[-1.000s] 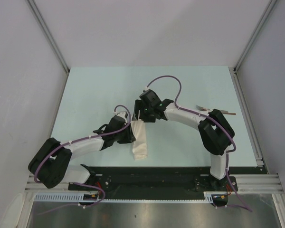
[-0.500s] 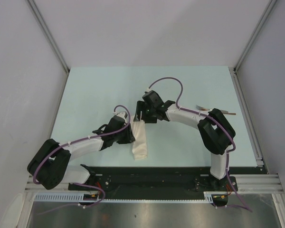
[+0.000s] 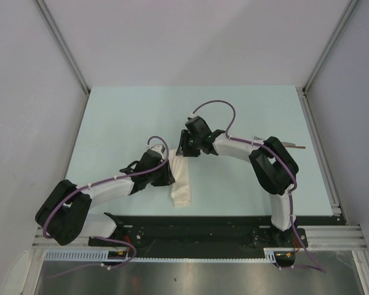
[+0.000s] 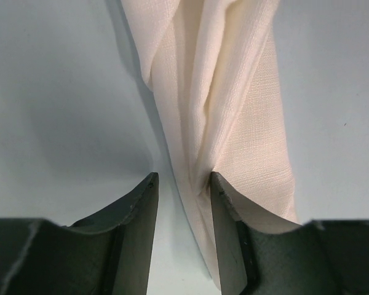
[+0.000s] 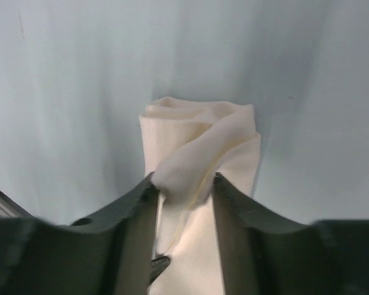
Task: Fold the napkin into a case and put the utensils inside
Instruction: Stuff the top corner of the smaller-rectangle-folded napkin into the folded napkin.
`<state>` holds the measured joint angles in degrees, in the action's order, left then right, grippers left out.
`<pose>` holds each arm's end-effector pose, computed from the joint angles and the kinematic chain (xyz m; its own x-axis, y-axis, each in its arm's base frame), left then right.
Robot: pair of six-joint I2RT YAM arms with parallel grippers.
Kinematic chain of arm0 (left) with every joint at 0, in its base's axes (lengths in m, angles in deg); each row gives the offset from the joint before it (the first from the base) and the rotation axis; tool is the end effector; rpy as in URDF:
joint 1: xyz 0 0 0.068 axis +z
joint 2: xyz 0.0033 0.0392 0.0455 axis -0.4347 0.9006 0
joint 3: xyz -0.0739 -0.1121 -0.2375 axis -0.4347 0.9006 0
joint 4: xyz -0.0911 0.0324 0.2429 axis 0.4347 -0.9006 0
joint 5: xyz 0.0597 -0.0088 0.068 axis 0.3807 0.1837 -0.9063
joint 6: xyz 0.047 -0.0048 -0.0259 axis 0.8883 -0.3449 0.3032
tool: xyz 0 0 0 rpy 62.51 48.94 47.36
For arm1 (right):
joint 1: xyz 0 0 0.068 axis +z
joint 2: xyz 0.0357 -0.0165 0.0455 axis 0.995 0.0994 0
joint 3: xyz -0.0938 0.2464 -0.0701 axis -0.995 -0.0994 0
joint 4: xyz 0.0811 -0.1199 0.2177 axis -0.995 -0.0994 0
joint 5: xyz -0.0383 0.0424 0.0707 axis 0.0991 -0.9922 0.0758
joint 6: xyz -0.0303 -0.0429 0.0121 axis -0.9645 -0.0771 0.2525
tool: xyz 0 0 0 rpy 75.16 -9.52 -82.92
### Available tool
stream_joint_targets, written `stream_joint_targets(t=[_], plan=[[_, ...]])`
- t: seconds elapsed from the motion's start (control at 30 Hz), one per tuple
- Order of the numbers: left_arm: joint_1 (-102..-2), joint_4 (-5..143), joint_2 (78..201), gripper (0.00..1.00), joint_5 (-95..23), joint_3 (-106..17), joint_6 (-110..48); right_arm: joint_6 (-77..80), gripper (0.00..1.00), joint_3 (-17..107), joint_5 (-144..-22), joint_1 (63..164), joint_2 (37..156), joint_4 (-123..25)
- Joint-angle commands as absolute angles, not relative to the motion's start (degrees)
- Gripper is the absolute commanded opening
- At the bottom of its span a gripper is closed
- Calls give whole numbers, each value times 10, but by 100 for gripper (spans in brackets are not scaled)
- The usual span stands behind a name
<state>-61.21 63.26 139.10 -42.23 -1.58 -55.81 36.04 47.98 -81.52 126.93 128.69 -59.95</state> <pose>0.1926 -0.1386 0.1523 -0.8509 -0.1174 -0.5121 0.1189 0.9064 -0.4054 0.3177 0.2976 0.1864 -0.8806 0.0827 -0.4666 -0.1946 0.8347 0.5152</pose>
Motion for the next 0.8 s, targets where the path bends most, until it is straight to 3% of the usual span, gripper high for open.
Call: stream_joint_targets(t=[0.0,0.03,0.07,0.17,0.3,0.37,0.43,0.5,0.77], plan=[[-609,635,1382,44,-415,-20,-567,352,36,513,-823,1267,1299,-586],[-609,636,1381,44,-412,-20,-569,352,31,511,-825,1268,1298,-585],[-609,633,1379,45,-407,-23,-570,352,17,510,-826,1268,1298,-583],[-609,599,1353,51,-405,-42,-559,349,0,509,-825,1268,1291,-586],[-577,530,1291,66,-437,-114,-553,344,0,500,-839,1267,1287,-583],[-546,499,1301,63,-456,-160,-554,345,0,495,-841,1265,1285,-580],[-517,481,1334,49,-428,-190,-548,349,0,484,-846,1265,1276,-575],[-513,466,1402,30,-424,-240,-530,353,0,474,-851,1262,1268,-566],[-522,516,1508,34,-401,-291,-452,383,0,423,-908,1236,1232,-531]])
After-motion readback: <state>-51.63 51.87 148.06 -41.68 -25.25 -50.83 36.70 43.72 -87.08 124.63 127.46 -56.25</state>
